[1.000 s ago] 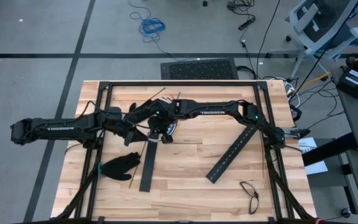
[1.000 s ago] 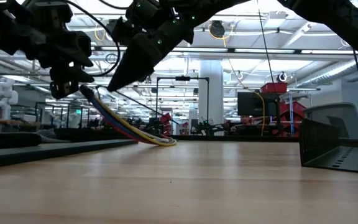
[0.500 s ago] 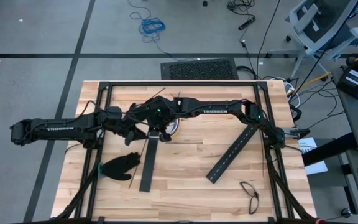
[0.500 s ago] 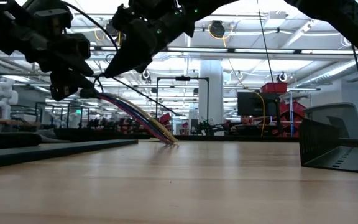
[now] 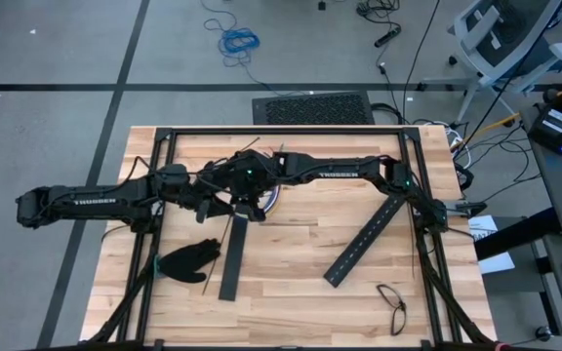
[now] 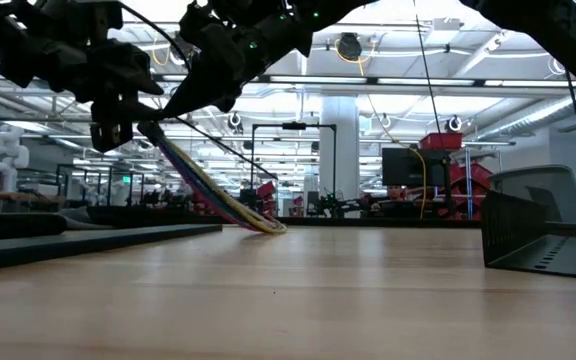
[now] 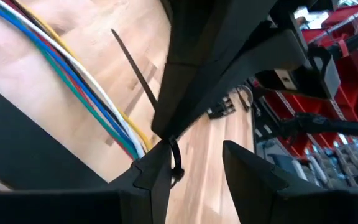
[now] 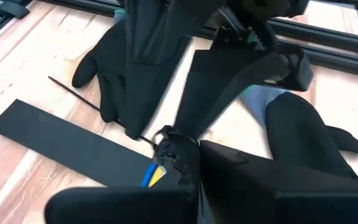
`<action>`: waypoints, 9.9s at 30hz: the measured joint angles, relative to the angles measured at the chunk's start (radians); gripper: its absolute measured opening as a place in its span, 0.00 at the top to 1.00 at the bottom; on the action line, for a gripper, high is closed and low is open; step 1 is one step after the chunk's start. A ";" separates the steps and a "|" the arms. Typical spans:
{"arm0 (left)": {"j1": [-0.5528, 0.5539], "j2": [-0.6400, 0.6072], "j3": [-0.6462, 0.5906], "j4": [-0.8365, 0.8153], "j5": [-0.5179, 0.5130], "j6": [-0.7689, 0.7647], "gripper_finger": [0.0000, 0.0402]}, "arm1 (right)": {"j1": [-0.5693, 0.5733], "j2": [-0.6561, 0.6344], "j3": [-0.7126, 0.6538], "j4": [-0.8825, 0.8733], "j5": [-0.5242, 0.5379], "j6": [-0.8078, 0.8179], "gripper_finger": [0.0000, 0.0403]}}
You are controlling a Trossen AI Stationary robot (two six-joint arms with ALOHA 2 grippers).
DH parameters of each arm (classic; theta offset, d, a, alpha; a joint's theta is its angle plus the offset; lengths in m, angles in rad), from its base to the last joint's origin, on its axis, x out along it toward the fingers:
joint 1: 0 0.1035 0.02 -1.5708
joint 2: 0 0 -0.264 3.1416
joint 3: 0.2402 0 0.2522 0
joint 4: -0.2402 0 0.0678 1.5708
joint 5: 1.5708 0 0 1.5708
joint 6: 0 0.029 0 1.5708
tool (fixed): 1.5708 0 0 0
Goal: Ziptie cables
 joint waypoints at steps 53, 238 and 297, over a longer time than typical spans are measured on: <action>-0.331 -0.635 -0.077 -0.611 -0.303 -0.265 0.65 | 0.110 0.044 -0.135 0.084 -0.022 0.568 1.00; -0.609 0.119 -0.076 -0.302 -0.322 -0.069 0.65 | 0.227 -0.544 -1.024 0.397 0.316 1.510 0.60; -0.609 0.119 -0.077 -0.309 -0.403 -0.149 0.65 | 0.142 -0.152 -0.578 -0.104 0.270 0.563 0.65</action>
